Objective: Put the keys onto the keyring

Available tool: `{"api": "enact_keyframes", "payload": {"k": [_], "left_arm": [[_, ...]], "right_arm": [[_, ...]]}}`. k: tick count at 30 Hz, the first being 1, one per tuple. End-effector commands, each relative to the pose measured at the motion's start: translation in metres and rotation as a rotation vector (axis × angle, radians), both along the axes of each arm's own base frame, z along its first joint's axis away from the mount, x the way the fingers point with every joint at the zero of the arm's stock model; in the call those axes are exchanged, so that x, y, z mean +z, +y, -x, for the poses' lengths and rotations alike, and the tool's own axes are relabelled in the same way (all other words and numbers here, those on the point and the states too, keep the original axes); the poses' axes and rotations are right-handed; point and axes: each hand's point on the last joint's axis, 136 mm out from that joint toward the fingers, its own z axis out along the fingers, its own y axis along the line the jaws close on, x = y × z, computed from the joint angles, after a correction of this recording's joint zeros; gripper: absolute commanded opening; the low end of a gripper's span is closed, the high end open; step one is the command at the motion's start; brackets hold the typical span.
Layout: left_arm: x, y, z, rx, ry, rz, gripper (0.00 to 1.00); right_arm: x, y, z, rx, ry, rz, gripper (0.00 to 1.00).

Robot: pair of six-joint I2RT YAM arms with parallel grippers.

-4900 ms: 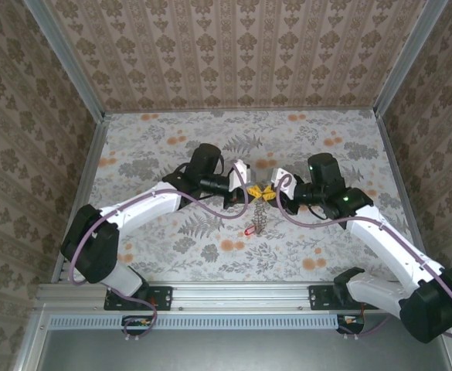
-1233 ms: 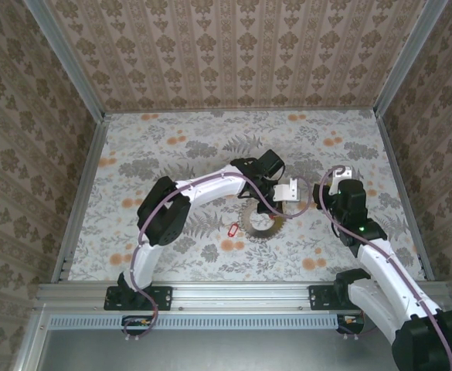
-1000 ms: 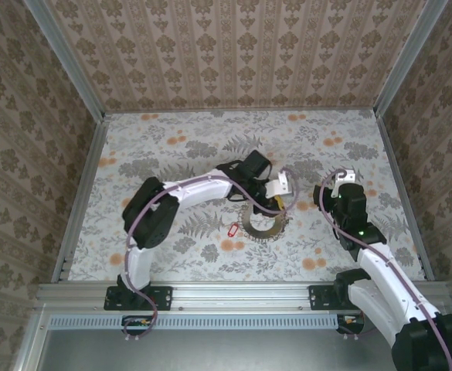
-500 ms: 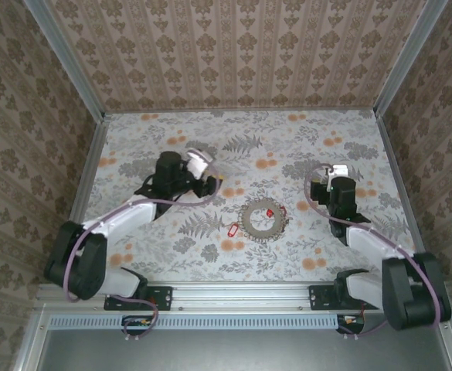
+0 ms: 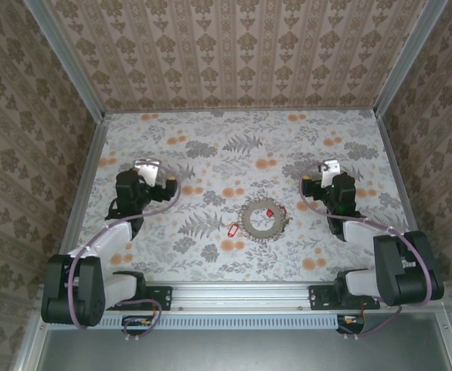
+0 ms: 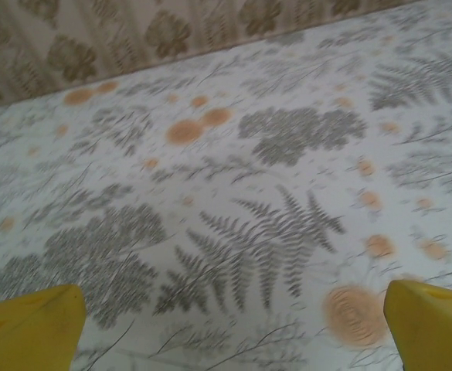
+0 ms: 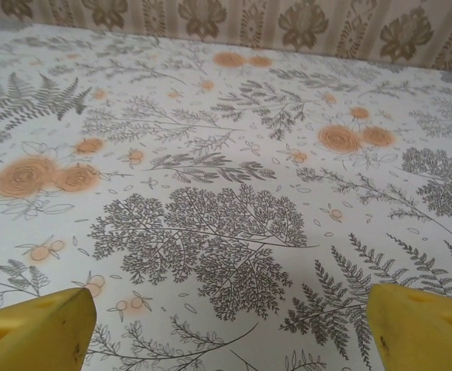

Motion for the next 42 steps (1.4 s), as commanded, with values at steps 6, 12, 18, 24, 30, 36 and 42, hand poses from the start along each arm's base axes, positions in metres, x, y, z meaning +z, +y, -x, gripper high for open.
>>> {"api": "enact_keyframes", "payload": {"k": [6,12,18,24,30,36,42], "left_arm": [[-0.012,0.024,-0.019,0.041,-0.077,0.024,1.0],[-0.03,0.035,-0.028,0.041,-0.078,0.08,1.0],[-0.036,0.047,-0.022,0.044,-0.122,0.153,1.0],[-0.045,0.06,-0.041,0.199,-0.04,0.068,1.0],[-0.046,0.064,-0.042,0.255,-0.041,0.027,1.0],[-0.046,0.063,-0.042,0.254,-0.041,0.027,1.0],[-0.046,0.063,-0.042,0.253,-0.04,0.027,1.0]], "right_arm": [[0.01,0.019,-0.007,0.093,-0.131,-0.037,0.93],[-0.01,-0.006,-0.02,-0.063,-0.099,-0.045,0.99],[-0.014,-0.024,-0.03,-0.156,-0.037,-0.073,1.0],[-0.014,-0.025,-0.03,-0.159,-0.039,-0.072,1.0],[-0.014,-0.024,-0.03,-0.157,-0.041,-0.072,1.0],[-0.014,-0.024,-0.029,-0.157,-0.04,-0.072,1.0],[-0.013,-0.024,-0.03,-0.158,-0.041,-0.072,0.99]]}}
